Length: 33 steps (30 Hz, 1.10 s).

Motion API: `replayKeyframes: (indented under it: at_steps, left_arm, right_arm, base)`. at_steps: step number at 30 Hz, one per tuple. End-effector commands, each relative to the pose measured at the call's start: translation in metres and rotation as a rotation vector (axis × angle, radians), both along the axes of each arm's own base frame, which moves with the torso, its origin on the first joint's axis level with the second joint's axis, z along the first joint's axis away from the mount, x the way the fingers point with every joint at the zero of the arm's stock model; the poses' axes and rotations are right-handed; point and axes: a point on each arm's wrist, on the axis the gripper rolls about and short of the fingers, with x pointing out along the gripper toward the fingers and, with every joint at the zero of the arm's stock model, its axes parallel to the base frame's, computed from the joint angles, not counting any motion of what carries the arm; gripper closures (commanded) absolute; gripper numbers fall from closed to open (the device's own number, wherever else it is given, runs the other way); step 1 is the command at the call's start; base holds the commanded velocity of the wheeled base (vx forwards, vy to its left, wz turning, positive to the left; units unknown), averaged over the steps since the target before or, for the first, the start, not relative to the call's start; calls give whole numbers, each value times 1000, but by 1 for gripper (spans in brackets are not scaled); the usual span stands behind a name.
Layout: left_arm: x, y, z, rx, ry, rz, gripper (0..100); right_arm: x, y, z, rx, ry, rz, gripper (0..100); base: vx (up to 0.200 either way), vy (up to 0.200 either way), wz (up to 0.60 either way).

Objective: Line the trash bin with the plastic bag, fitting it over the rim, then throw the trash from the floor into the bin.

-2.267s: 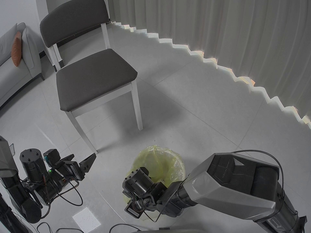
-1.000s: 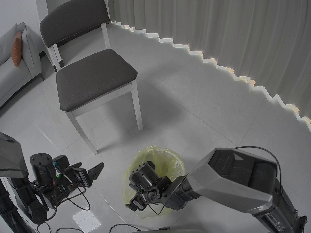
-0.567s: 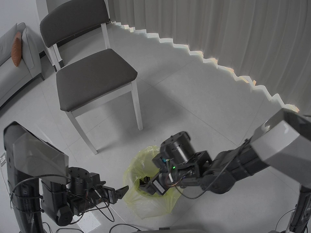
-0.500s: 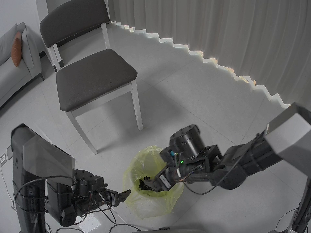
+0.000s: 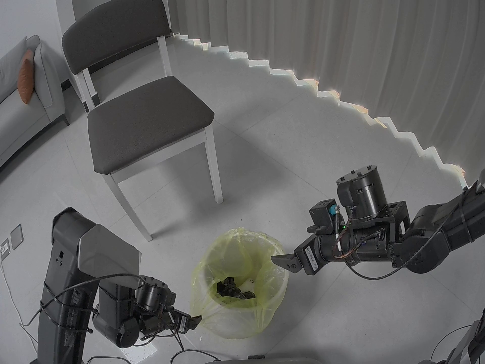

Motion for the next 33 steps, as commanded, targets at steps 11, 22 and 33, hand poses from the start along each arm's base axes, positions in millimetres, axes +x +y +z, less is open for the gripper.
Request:
replayKeyframes:
  at_steps: [11, 22, 33]
  left_arm:
    - [68, 9, 23, 8, -150, 142, 0]
    - [12, 27, 74, -182, -210, 42, 0]
    - [-29, 47, 133, -392, -347, 13, 0]
  right_arm:
    - [14, -27, 0, 17, 14, -54, 0]
    - [-5, -50, 15, 46, -8, -94, 0]
    - [-53, -105, 38, 84, -67, -213, 0]
  base:
    - [0, 0, 0]
    - [0, 0, 0]
    - [0, 0, 0]
